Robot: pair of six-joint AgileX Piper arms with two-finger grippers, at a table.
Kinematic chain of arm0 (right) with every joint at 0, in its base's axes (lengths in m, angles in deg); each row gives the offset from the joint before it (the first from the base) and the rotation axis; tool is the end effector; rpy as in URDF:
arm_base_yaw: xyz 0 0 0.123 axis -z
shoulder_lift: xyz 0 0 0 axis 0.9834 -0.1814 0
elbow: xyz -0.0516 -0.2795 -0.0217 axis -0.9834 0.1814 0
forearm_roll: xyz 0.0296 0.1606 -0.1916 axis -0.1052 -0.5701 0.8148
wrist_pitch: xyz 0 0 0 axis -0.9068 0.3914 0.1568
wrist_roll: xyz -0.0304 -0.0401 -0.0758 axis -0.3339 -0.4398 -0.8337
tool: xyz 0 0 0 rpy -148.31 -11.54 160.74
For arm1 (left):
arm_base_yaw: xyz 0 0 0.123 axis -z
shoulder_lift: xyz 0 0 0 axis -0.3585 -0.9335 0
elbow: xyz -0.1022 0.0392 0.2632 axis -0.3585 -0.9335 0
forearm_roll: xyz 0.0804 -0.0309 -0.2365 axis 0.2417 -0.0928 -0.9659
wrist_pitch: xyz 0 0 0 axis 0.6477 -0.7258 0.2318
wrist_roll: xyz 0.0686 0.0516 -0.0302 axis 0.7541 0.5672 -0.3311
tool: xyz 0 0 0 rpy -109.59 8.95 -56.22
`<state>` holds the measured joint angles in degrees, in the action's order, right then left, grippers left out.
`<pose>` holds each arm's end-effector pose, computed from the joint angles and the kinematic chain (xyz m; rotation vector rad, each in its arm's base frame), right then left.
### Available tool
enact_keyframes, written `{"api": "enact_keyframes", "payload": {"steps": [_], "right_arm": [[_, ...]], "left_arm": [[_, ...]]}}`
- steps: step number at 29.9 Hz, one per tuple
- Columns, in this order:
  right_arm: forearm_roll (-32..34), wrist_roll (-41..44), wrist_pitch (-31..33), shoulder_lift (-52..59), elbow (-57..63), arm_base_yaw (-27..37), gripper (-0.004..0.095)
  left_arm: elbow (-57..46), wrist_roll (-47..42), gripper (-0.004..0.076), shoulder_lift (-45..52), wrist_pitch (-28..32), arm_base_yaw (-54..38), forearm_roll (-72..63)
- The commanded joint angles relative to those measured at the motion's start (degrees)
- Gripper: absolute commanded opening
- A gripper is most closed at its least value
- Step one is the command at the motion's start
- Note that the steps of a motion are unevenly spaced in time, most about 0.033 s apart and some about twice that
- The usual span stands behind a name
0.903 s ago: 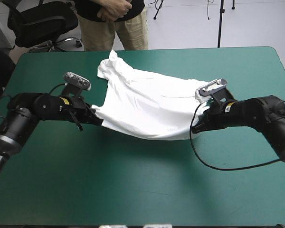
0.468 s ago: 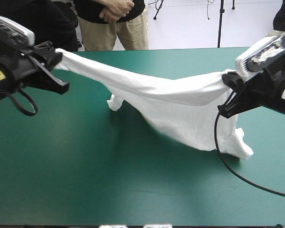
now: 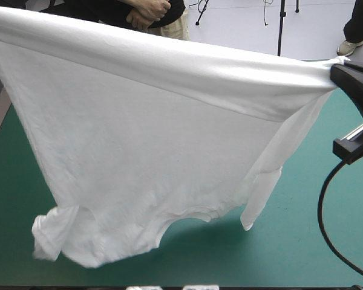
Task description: Fold the cloth
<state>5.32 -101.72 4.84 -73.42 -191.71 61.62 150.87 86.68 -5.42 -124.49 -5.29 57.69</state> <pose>0.0696 0.0389 0.6118 -0.5797 1.6056 0.2081 0.0637 -0.0265 0.6537 0.4736 1.3257 -0.0364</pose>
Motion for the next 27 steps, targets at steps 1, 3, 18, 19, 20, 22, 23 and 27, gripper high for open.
{"api": "enact_keyframes", "payload": {"steps": [1,3,18,19,20,22,23,27], "right_arm": [[0.57,0.83,-0.14,-0.14,0.03,-0.14,-0.0012],[0.76,0.83,-0.14,-0.69,3.06,-0.14,-0.0013],[8.72,0.59,-7.55,-19.03,19.30,-0.03,-0.0017],[9.22,0.59,-9.49,-20.75,19.20,0.09,-0.0017],[9.66,0.59,-11.48,-22.41,19.20,0.23,-0.0017],[9.80,0.30,-15.15,-25.46,19.20,0.89,-0.0017],[9.80,0.30,-17.31,-26.91,19.20,1.41,-0.0017],[9.26,0.30,-24.32,-31.66,19.20,4.35,-0.0017]], "left_arm": [[-0.50,-2.35,-0.0017,-1.29,0.74,-0.07,3.79],[-2.26,-3.18,-0.0017,-2.71,-1.51,-0.07,5.86],[-17.05,-5.57,-0.0017,-20.66,6.08,-0.19,11.32],[-17.05,-5.57,-0.0017,-22.40,7.31,-0.19,11.83],[-17.05,-6.16,-0.0017,-24.12,8.83,-0.19,12.75],[-17.05,-8.70,-0.0017,-27.02,12.12,-0.19,14.54],[-17.05,-9.86,-0.0017,-28.52,13.94,-0.19,15.69],[-17.05,-12.91,-0.0017,-33.71,19.27,-0.19,18.75]]}}
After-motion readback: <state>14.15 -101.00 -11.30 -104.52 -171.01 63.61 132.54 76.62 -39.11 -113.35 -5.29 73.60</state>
